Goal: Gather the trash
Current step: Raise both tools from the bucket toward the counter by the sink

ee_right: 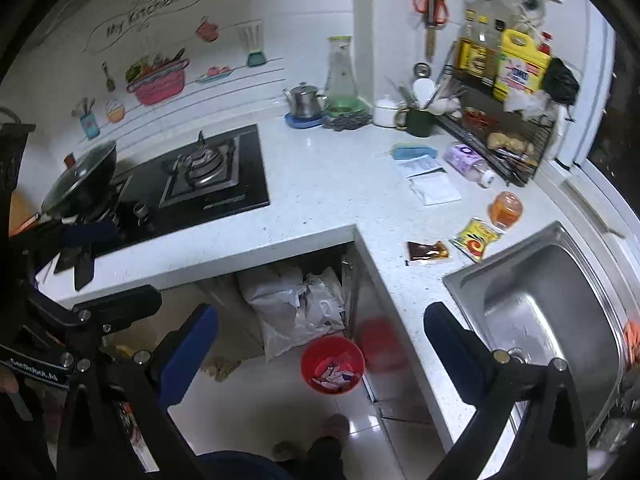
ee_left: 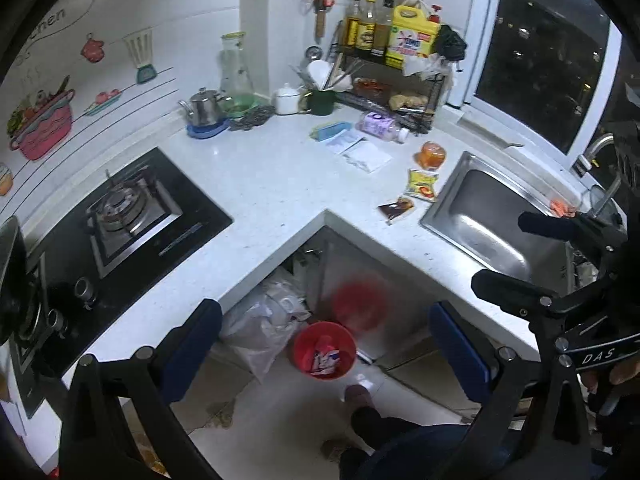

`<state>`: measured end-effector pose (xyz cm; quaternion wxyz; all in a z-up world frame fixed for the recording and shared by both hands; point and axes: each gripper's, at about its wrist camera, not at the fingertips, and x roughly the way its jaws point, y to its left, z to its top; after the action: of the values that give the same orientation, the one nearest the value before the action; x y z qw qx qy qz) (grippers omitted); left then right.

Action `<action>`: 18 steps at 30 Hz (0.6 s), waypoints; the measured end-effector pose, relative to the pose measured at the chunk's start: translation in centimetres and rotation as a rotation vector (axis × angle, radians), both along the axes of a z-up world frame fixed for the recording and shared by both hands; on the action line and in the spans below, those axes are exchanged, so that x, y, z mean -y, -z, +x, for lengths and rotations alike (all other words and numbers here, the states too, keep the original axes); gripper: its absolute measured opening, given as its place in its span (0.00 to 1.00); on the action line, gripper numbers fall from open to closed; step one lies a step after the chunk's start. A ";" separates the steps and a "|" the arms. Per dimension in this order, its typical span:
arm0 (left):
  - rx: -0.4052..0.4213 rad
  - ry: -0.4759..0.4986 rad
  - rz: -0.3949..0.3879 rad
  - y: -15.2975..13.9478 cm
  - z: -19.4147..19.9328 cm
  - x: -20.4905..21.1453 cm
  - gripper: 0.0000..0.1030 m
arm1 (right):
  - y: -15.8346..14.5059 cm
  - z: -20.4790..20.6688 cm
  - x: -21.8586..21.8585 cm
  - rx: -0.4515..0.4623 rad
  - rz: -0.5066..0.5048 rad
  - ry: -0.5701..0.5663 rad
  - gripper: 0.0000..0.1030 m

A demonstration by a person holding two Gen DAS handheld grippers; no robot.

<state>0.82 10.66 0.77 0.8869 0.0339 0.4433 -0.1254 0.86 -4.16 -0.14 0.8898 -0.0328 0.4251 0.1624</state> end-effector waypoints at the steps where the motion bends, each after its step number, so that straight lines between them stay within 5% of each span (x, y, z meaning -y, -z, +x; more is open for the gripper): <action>1: 0.002 0.008 0.004 -0.1 0.3 0.3 1.00 | -0.2 0.0 0.4 0.000 0.009 0.011 0.99; 18: -0.042 0.205 0.025 1.3 13.4 10.8 1.00 | 0.3 7.7 9.3 -0.020 0.025 0.190 0.99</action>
<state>14.19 -0.12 -0.52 0.8594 0.0875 0.4577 -0.2106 8.52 -13.48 -0.42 0.8972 0.0202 0.4333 0.0829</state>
